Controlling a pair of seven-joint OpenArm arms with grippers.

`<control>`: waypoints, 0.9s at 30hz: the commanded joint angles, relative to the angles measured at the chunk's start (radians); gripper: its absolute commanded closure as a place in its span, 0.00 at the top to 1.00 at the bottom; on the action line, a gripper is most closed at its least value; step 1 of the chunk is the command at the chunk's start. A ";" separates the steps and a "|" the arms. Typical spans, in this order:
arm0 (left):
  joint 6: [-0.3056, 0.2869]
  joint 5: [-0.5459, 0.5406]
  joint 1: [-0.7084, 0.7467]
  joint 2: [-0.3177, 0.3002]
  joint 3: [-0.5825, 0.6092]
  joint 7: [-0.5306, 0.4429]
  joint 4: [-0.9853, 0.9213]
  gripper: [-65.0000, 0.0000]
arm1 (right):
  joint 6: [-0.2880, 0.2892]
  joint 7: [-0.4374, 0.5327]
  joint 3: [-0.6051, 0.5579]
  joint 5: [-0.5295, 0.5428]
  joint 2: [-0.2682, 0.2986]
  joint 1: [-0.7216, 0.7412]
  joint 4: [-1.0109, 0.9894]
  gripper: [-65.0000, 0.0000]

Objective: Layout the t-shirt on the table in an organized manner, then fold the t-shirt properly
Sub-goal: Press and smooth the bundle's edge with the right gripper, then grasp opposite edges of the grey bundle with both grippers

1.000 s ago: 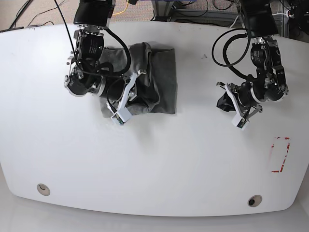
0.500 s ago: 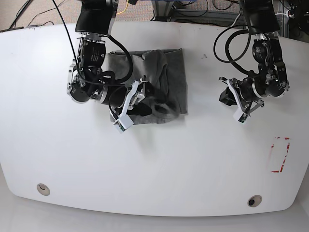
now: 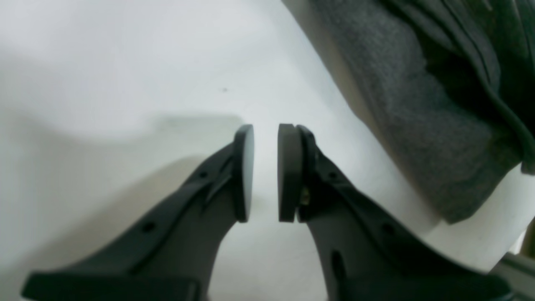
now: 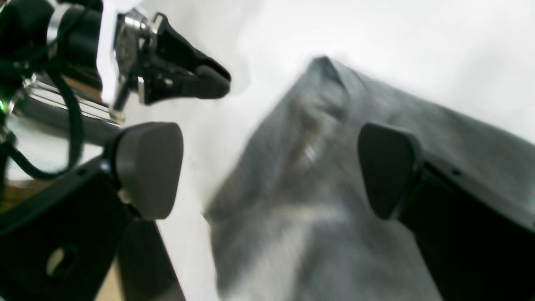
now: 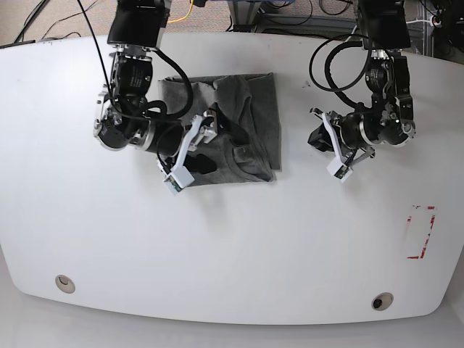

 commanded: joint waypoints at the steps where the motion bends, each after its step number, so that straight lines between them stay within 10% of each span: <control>1: -0.001 -0.015 -0.018 0.025 0.000 -0.018 -0.004 0.14 | 0.006 0.019 0.008 0.019 0.050 -0.022 0.064 1.00; 27: -0.001 -0.018 -0.011 0.079 0.248 -0.176 -0.062 0.14 | 0.006 0.021 -0.005 0.017 0.124 -0.250 0.136 1.00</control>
